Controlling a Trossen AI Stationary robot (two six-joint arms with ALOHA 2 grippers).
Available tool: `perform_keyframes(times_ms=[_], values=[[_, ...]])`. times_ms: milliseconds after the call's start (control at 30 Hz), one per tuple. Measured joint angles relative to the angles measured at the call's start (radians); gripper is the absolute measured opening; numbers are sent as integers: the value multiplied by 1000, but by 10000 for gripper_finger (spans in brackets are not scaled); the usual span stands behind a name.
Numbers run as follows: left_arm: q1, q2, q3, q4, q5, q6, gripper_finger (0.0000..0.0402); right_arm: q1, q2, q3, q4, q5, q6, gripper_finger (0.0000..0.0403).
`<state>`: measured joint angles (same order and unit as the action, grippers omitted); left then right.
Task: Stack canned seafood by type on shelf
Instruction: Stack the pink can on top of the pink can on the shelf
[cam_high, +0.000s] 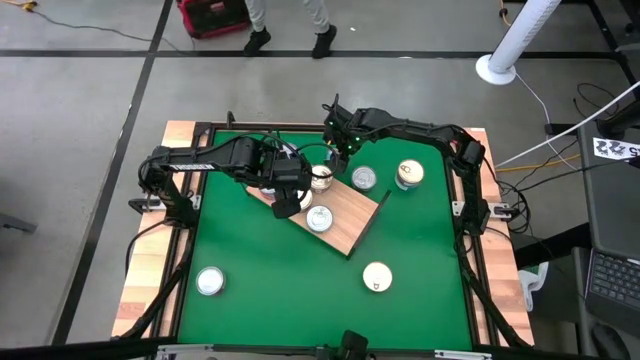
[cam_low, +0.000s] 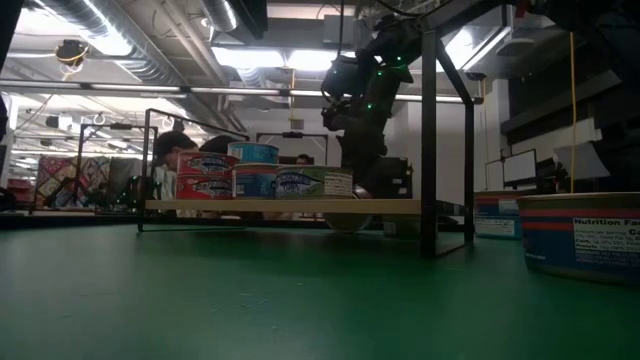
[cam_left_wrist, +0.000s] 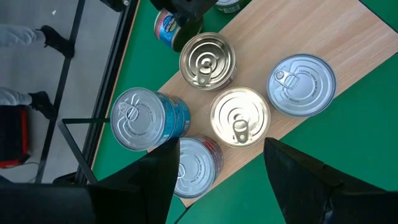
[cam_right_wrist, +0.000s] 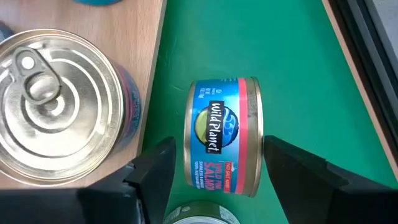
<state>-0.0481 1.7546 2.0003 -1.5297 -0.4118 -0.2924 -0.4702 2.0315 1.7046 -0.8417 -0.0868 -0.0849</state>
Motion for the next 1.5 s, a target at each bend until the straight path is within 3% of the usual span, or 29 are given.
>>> perform_keyframes(times_ms=[867,1300,1500], values=[[0,0,0,0,0,0,227,16,-3,-41,10,12,-28,243],[0,0,0,0,0,0,227,26,-3,-131,122,121,-33,243],[0,0,0,0,0,7,227,26,-3,-132,133,146,-55,207]])
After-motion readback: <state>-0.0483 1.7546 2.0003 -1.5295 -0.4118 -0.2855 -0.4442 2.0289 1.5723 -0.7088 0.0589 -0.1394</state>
